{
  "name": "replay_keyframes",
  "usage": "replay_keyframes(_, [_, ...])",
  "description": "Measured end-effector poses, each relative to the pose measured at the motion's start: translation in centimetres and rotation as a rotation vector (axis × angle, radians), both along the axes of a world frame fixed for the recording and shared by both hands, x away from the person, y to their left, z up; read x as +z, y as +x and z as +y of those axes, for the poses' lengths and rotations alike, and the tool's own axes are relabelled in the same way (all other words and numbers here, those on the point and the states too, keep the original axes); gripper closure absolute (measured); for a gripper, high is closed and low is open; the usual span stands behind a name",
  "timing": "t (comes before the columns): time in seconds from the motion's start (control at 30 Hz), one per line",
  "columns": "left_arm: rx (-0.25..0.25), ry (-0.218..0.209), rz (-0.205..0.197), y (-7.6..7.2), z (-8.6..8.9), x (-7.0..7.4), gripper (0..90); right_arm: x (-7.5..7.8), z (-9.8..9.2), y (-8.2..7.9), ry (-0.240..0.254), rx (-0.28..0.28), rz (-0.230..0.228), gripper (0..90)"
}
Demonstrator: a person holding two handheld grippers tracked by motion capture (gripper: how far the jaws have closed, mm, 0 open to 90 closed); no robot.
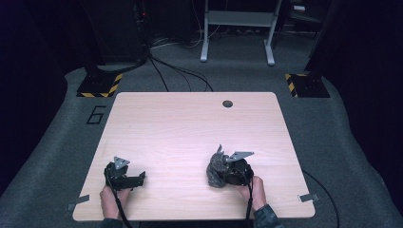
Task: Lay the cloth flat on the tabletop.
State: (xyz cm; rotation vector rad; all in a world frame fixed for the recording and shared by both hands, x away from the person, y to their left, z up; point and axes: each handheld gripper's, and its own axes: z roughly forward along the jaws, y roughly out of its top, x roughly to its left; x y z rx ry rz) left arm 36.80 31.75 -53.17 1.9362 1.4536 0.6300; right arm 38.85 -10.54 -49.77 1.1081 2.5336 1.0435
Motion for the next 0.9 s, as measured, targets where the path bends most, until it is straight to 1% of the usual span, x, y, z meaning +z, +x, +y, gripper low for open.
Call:
replay_keyframes(0.03, [0.000, 0.000, 0.000, 0.0, 0.0, 0.0, 1.4, 0.2, 0.1, -0.2, -0.011, 0.009, -0.021, 72.6])
replay_keyframes(0.1, [0.000, 0.000, 0.000, 0.0, 0.0, 0.0, 1.5, 0.4, 0.1, -0.2, -0.011, 0.007, -0.025, 73.8])
replay_keyframes(0.13, [0.000, 0.000, 0.000, 0.0, 0.0, 0.0, 1.4, 0.7, 0.2, -0.3, -0.009, 0.015, -0.045, 75.2])
replay_keyframes(0.23, [0.000, 0.000, -0.001, 0.0, 0.0, 0.0, 1.5, 1.3, 0.3, -0.3, 0.003, 0.016, -0.068, 76.4])
replay_keyframes(0.27, [0.000, 0.000, -0.001, 0.0, 0.0, 0.0, 1.5, 1.5, 0.3, -0.3, 0.004, 0.013, -0.068, 76.6])
replay_keyframes(0.37, [0.000, 0.000, 0.000, 0.0, 0.0, 0.0, 1.6, 2.3, 0.5, -0.2, 0.011, 0.013, -0.101, 77.2])
replay_keyframes(0.4, [0.000, 0.000, 0.000, 0.0, 0.0, 0.0, 1.6, 2.3, 0.5, -0.2, 0.011, 0.013, -0.101, 77.2])
replay_keyframes(0.43, [0.000, 0.000, 0.000, 0.0, 0.0, 0.0, 1.5, 3.1, 0.7, 0.0, 0.023, 0.017, -0.122, 77.9])
replay_keyframes(0.47, [0.000, 0.000, 0.000, 0.0, 0.0, 0.0, 1.5, 3.5, 0.8, 0.0, 0.028, 0.017, -0.130, 78.1])
replay_keyframes(0.5, [0.000, 0.000, -0.001, 0.0, 0.0, 0.0, 1.5, 3.5, 0.8, 0.0, 0.028, 0.017, -0.130, 78.1])
replay_keyframes(0.53, [0.001, 0.000, -0.002, 0.0, 0.0, 0.0, 1.6, 4.2, 1.1, 0.1, 0.042, 0.019, -0.148, 78.3])
replay_keyframes(0.57, [0.001, 0.000, -0.002, 0.0, 0.0, 0.0, 1.5, 4.5, 1.2, 0.2, 0.045, 0.018, -0.155, 78.3])
replay_keyframes(0.6, [0.001, 0.000, -0.002, 0.0, 0.0, 0.0, 1.6, 4.5, 1.2, 0.2, 0.045, 0.018, -0.155, 78.3])
replay_keyframes(0.63, [0.000, -0.002, -0.003, 0.0, 0.0, 0.0, 1.6, 4.9, 1.7, 0.4, 0.057, 0.030, -0.166, 78.4])
replay_keyframes(0.73, [-0.002, 0.001, -0.003, 0.0, 0.0, 0.0, 1.8, 5.2, 2.2, 0.6, 0.061, 0.040, -0.176, 78.5])
replay_keyframes(0.77, [-0.002, -0.001, -0.004, 0.0, 0.0, 0.0, 1.8, 5.4, 2.8, 0.8, 0.068, 0.046, -0.190, 78.7])
replay_keyframes(0.83, [-0.003, 0.001, -0.002, 0.0, 0.0, 0.0, 1.8, 5.5, 3.1, 0.9, 0.069, 0.045, -0.188, 78.7])
replay_keyframes(0.87, [-0.004, 0.001, -0.003, 0.0, 0.0, 0.0, 1.9, 5.7, 3.7, 1.2, 0.081, 0.052, -0.205, 78.8])
replay_keyframes(0.9, [-0.003, 0.001, -0.003, 0.0, 0.0, 0.0, 1.9, 5.8, 4.0, 1.3, 0.084, 0.055, -0.207, 78.8])
